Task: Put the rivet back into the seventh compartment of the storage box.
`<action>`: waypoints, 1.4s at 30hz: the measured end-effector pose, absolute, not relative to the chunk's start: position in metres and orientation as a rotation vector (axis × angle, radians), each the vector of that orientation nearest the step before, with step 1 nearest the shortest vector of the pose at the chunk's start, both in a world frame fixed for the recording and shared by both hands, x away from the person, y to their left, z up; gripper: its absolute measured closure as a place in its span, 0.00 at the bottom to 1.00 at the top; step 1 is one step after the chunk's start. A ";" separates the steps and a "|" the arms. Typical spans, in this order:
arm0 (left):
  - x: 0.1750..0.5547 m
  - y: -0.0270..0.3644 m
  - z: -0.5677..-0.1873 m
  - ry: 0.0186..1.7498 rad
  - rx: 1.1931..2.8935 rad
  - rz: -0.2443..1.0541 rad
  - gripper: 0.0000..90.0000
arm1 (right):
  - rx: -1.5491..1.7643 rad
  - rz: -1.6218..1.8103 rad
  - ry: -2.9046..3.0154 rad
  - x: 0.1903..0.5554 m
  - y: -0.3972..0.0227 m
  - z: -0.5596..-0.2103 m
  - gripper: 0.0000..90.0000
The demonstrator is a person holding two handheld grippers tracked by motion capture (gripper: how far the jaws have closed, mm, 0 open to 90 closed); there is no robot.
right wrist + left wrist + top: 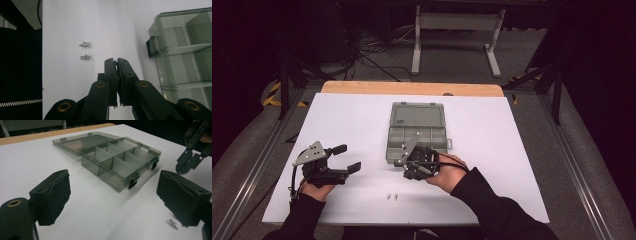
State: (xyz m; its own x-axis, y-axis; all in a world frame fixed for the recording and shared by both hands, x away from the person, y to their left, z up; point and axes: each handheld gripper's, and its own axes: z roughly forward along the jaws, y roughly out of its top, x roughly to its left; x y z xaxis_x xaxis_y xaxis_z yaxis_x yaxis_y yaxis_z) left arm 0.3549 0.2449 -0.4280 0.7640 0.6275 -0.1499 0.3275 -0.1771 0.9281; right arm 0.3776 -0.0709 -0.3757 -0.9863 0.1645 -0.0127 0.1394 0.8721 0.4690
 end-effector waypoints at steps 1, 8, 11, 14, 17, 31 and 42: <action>0.355 0.245 -0.428 0.745 1.782 0.317 0.14 | 0.248 0.741 2.991 0.379 -0.072 -0.374 0.96; 0.355 0.245 -0.428 0.745 1.782 0.318 0.14 | 0.281 0.758 2.957 0.391 -0.078 -0.368 0.96; 0.355 0.245 -0.428 0.744 1.784 0.317 0.14 | 0.308 0.753 2.949 0.395 -0.081 -0.366 0.96; 0.355 0.245 -0.428 0.746 1.786 0.319 0.14 | 0.326 0.758 2.924 0.402 -0.084 -0.363 0.96; 0.355 0.246 -0.428 0.744 1.790 0.314 0.14 | 0.343 0.753 2.915 0.407 -0.086 -0.361 0.96; 0.355 0.245 -0.428 0.749 1.786 0.318 0.14 | 0.430 0.718 2.877 0.428 -0.092 -0.359 0.96; 0.356 0.246 -0.429 0.751 1.788 0.319 0.14 | 0.499 0.698 2.855 0.444 -0.098 -0.360 0.96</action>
State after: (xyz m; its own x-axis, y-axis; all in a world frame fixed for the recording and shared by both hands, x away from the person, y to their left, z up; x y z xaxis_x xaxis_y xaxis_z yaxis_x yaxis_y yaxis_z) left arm 0.3556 0.2456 -0.4286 0.7616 0.6308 -0.1486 0.3314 -0.1820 0.9258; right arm 0.4437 -0.0983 -0.3599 -0.9316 0.3557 -0.0749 0.2810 0.8353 0.4725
